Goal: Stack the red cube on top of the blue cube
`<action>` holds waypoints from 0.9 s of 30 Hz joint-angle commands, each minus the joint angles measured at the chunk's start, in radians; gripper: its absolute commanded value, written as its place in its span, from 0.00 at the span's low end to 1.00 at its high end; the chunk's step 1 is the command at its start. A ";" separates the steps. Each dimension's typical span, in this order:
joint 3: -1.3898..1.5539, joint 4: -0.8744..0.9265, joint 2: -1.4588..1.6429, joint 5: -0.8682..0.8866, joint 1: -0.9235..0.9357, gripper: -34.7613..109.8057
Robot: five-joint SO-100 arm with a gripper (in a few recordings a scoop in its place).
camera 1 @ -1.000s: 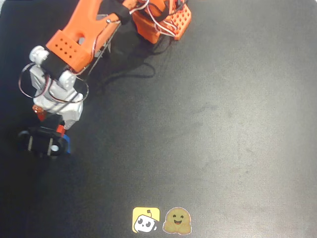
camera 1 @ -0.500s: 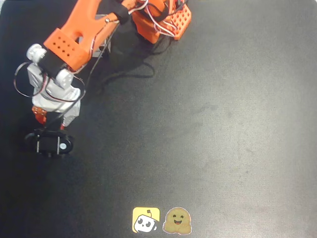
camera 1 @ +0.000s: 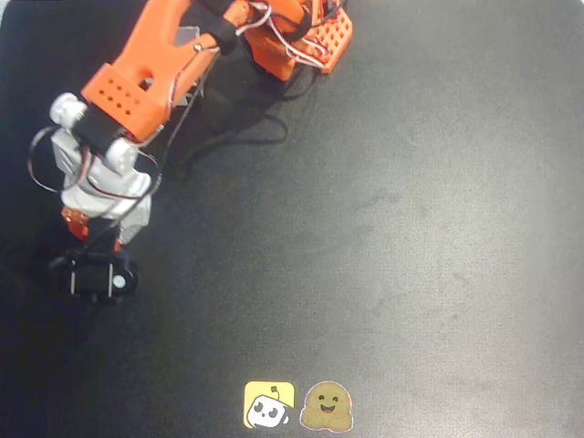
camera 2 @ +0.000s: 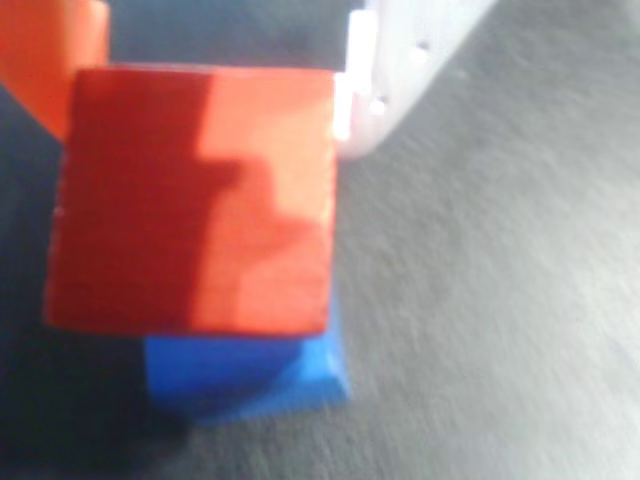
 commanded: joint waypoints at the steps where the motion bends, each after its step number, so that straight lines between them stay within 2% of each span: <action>1: -0.061 0.002 0.000 0.021 -0.005 0.24; 27: -0.089 -0.006 -0.055 0.055 -0.012 0.24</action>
